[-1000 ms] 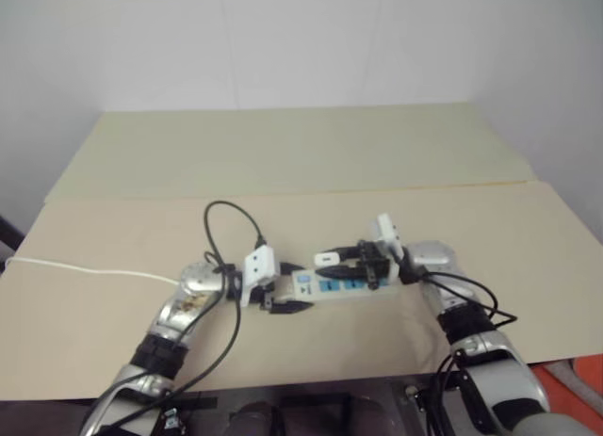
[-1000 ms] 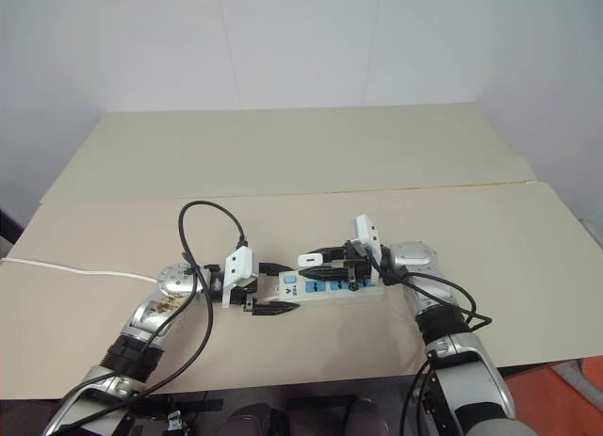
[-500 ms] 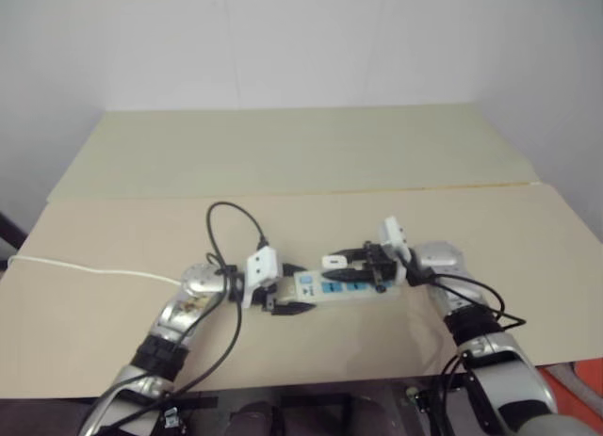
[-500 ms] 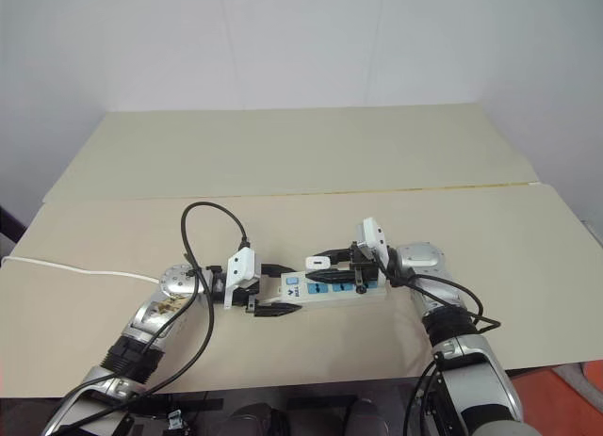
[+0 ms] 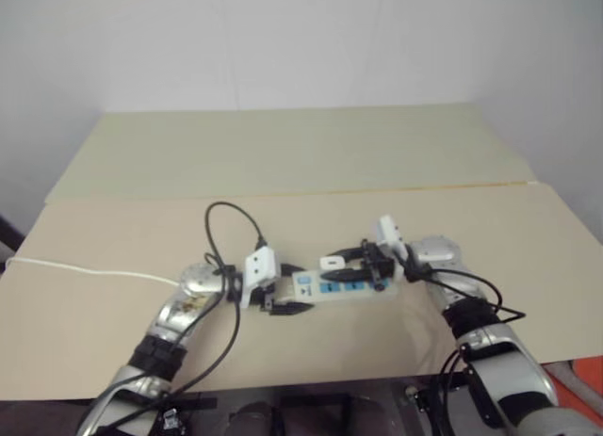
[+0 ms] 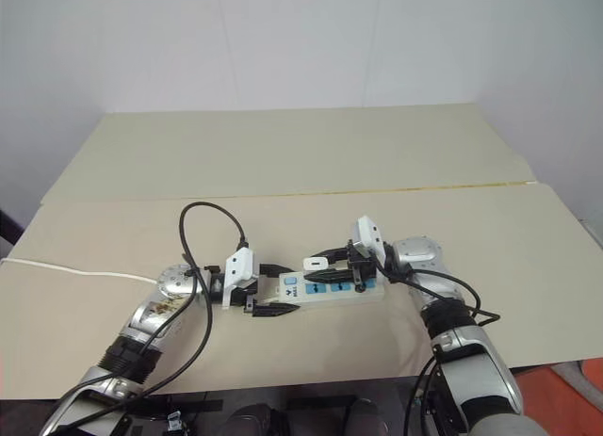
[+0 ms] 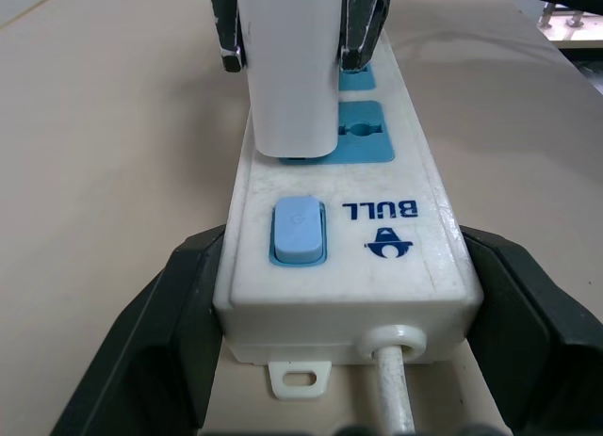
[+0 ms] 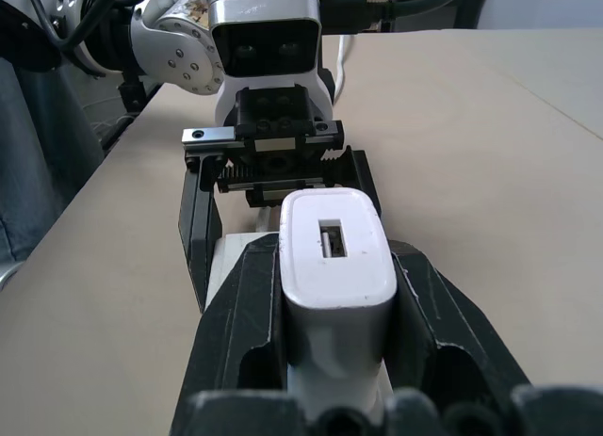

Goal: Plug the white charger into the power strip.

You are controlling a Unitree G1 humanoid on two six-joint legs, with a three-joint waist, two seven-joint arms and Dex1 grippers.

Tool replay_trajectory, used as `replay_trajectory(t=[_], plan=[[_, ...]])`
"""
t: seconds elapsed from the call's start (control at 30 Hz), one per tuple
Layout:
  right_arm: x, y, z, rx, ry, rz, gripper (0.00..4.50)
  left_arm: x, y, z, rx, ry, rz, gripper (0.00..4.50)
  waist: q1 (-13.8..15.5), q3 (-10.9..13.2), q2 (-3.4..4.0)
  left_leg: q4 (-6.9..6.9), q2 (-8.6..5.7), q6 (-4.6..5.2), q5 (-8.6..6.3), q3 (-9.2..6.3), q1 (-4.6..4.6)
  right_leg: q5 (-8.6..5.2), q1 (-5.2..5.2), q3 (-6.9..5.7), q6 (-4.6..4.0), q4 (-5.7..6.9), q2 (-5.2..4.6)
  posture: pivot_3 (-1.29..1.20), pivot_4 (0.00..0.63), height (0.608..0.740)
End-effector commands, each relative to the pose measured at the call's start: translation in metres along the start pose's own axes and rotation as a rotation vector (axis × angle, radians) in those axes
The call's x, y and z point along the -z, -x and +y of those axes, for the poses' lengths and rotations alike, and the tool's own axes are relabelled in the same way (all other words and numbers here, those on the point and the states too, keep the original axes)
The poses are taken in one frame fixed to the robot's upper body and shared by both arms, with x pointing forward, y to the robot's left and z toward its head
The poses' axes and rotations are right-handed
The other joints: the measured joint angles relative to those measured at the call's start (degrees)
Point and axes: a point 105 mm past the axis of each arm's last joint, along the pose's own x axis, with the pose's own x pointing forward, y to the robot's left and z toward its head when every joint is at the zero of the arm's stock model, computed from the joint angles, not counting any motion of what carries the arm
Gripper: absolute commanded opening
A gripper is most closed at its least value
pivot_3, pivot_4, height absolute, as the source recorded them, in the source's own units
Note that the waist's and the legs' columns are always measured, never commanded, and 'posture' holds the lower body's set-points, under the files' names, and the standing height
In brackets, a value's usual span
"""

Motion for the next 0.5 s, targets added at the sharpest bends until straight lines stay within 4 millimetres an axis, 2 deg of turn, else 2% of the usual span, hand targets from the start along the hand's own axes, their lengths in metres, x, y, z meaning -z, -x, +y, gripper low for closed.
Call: replay_trajectory(t=[0.03, 0.13, 0.23, 0.5], plan=[[0.032, 0.002, 0.006, 0.037, -0.115, 0.114, 1.1, 0.016, 0.016, -0.003, 0.013, 0.027, 0.074, 3.27, -0.29, -0.01, 0.01, 0.0, 0.03, -0.01, 0.0, 0.01, 0.01, -0.01, -0.02, 0.0, -0.02, 0.01, 0.01, 0.0, 0.15, 0.74], [0.035, -0.005, 0.007, 0.033, -0.124, 0.117, 1.1, 0.016, 0.016, -0.004, 0.013, 0.028, 0.074, 3.27, -0.76, -0.03, 0.01, -0.06, 0.11, -0.07, 0.0, 0.09, 0.12, -0.02, -0.02, 0.02, -0.08, 0.04, 0.04, 0.0, 0.15, 0.74], [0.038, -0.004, 0.007, 0.042, -0.13, 0.128, 1.1, 0.017, 0.016, -0.004, 0.014, 0.028, 0.074, 3.27, -1.1, -0.05, 0.02, -0.1, 0.15, -0.12, 0.02, 0.12, 0.24, -0.01, 0.03, 0.02, -0.12, 0.06, 0.05, 0.0, 0.15, 0.74], [0.045, 0.028, 0.007, 0.105, -0.156, 0.159, 1.1, 0.017, 0.019, -0.005, 0.016, 0.028, 0.078, 3.27, -1.2, -0.08, 0.01, -0.16, 0.18, -0.13, 0.01, 0.12, 0.29, 0.01, 0.04, 0.02, -0.16, 0.04, 0.03, 0.0, 0.15, 0.74]])
